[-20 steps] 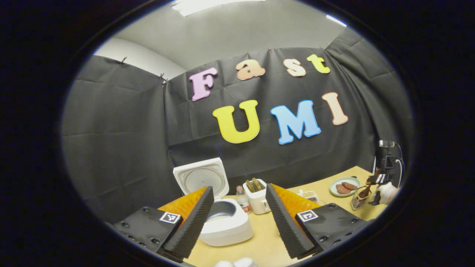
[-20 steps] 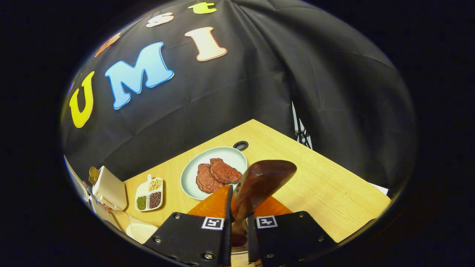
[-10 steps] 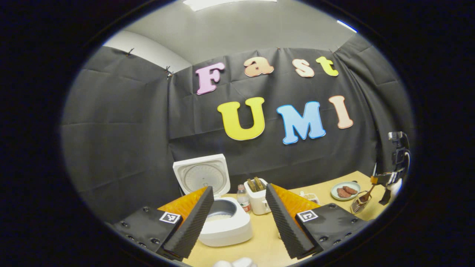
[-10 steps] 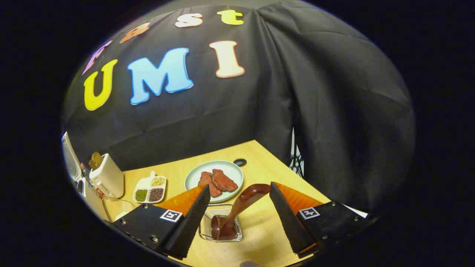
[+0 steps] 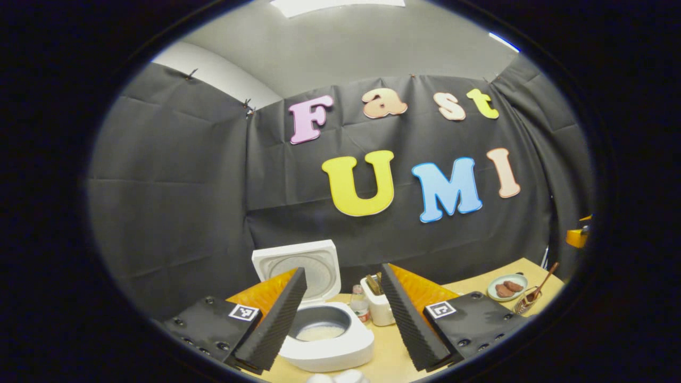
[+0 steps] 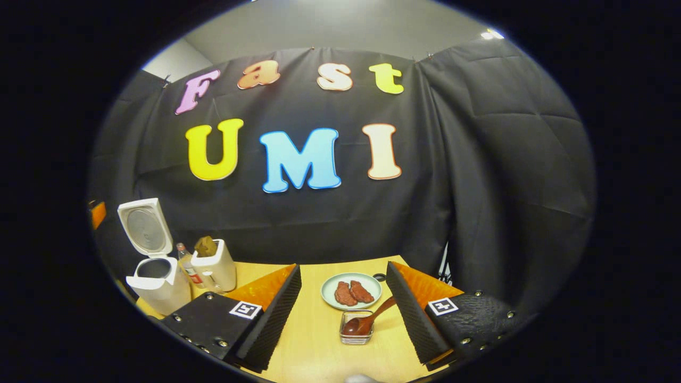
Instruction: Close the left gripper, press the button to open the rice cooker; take a wooden spoon from the chopstick holder with the right hand, scoop a spoonful of rice and pour it into the rice cooker, then put the wooden spoon back into the chopstick holder.
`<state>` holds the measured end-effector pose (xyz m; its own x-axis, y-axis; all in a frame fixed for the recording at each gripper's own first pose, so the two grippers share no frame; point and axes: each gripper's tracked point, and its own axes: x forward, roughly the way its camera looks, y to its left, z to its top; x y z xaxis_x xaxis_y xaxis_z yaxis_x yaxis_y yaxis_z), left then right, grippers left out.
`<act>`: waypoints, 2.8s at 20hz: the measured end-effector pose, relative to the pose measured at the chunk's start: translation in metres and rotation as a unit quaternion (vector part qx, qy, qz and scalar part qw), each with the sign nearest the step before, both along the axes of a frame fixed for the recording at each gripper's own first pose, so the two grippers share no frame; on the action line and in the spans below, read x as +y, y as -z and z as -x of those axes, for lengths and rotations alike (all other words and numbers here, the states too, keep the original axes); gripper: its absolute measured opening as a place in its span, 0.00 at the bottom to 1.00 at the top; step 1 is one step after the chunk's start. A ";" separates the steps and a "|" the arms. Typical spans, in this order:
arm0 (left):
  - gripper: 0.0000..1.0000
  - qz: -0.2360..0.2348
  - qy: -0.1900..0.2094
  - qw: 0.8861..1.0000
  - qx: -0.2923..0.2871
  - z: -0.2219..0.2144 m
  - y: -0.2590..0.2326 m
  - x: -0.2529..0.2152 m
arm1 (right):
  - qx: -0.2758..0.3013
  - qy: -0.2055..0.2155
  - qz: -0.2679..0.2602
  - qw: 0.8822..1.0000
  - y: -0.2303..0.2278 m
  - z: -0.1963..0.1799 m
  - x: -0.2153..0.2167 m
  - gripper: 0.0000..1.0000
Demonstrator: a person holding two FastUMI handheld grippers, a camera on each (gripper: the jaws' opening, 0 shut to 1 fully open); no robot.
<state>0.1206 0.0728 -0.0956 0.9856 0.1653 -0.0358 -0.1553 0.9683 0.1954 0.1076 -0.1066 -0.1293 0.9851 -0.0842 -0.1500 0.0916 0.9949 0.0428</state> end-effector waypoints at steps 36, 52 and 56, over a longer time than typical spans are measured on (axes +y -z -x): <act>0.97 0.050 -0.152 0.980 0.121 -0.348 0.070 0.216 | 0.138 -0.095 -0.020 0.986 0.065 -0.005 0.100 0.98; 0.96 0.130 -0.123 0.961 0.212 -0.271 0.099 0.174 | 0.146 -0.117 -0.065 0.980 0.072 0.006 0.111 0.98; 0.96 0.135 -0.116 0.956 0.233 -0.244 0.120 0.156 | 0.153 -0.116 -0.072 0.979 0.079 0.013 0.106 0.98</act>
<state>0.3646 0.2288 -0.2161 0.7899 0.3014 -0.5340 -0.3297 0.9430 0.0445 0.0944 -0.0007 -0.2086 0.8820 0.1803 -0.4353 -0.1057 0.9760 0.1902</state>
